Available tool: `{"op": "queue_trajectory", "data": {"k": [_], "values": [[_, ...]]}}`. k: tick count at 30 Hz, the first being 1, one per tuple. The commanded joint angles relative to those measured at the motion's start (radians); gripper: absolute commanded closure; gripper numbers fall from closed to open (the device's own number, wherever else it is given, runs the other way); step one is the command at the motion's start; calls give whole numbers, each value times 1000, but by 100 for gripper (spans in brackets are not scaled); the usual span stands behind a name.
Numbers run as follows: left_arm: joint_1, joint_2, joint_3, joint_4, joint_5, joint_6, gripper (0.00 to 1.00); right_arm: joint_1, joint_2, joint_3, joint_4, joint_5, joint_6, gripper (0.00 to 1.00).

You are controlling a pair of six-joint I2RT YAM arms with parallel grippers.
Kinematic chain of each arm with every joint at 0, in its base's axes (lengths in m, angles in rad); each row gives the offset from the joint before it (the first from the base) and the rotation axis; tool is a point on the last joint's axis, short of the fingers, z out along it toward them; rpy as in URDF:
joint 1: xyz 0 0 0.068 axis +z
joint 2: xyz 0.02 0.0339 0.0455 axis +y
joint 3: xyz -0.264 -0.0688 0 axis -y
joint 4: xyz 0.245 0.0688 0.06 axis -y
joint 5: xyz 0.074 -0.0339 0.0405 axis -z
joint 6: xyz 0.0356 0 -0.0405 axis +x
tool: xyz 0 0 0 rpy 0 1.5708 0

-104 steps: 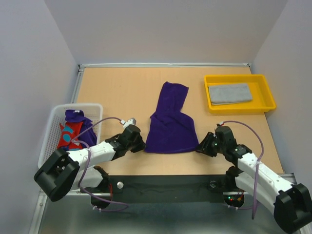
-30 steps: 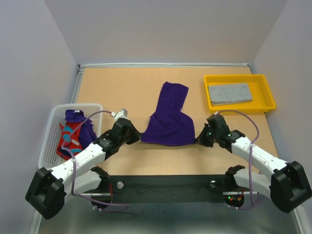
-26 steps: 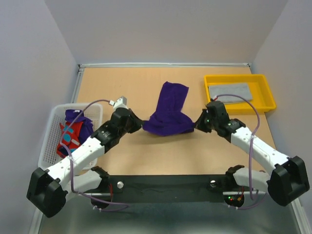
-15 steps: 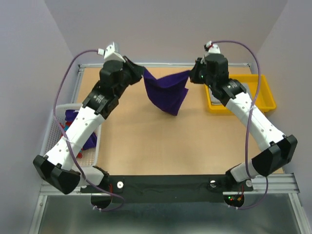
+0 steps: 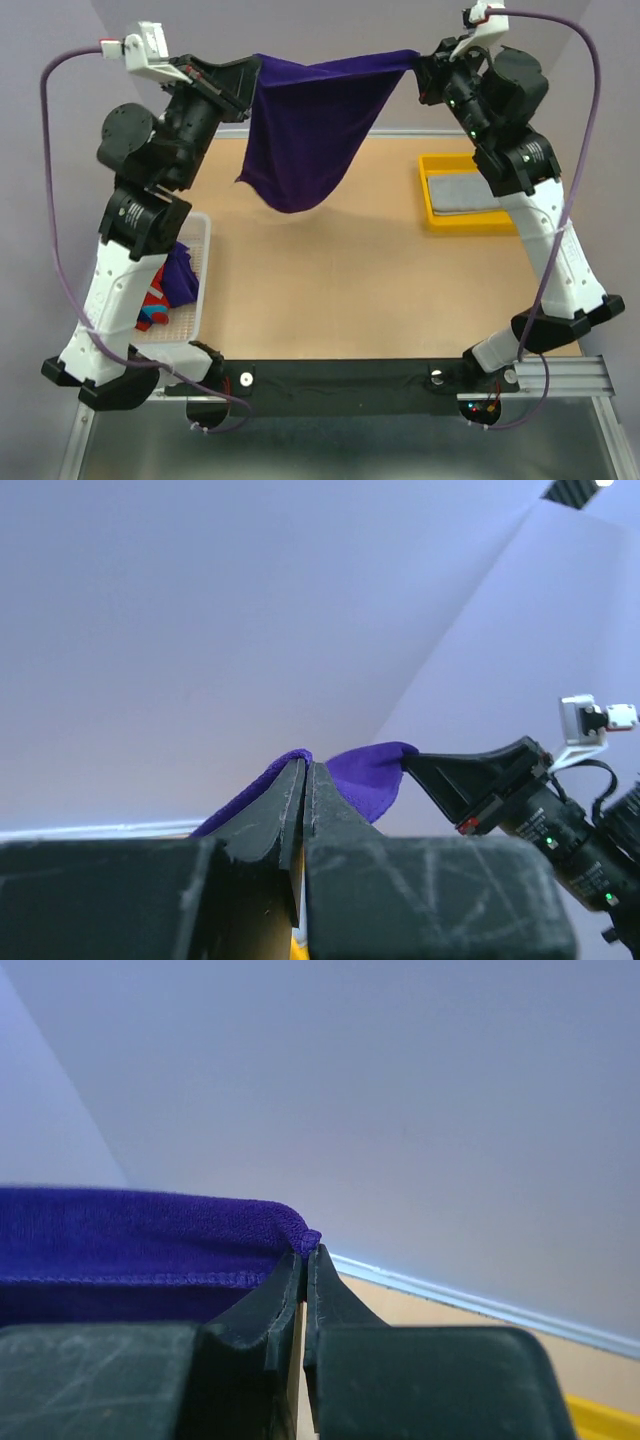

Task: Fold and stack the towels
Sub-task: Flatten out the crumpled towel

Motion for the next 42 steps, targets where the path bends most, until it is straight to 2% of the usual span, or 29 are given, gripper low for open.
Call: {"op": "queue_trajectory", "data": {"k": [1,7,10,16,19,20,24,27,32,35,38,39,42], "values": [[0,-112,-33,103,135,50,100,-6,-120,-25,26,-172,-69,100],[-6,-289,-221,159,259,-51,100,-6,-308,-197,25,-425,-35,100],[-6,-367,-309,166,282,-94,100,-5,-382,-258,23,-492,12,99],[-6,-444,-448,139,270,-177,100,-5,-433,-323,25,-504,77,99],[-6,-432,-505,110,197,-183,100,-6,-411,-352,26,-446,115,100],[-4,-418,-519,79,165,-180,100,-5,-399,-375,26,-390,114,99],[-3,-343,-626,56,-109,-166,100,-6,-307,-433,29,-146,83,99],[25,-216,-685,102,-191,-140,100,-8,-185,-472,77,-6,37,99],[192,25,-650,214,-92,-143,100,-17,105,-365,146,8,8,99],[249,189,-572,225,-58,-126,100,-20,237,-275,184,-3,-9,99],[267,257,-495,234,53,-123,100,-35,311,-214,198,-25,-7,100],[267,263,-473,243,128,-117,100,-37,314,-208,201,-33,-10,100],[266,251,-458,269,224,-114,100,-42,298,-202,215,-58,-21,100]]}}
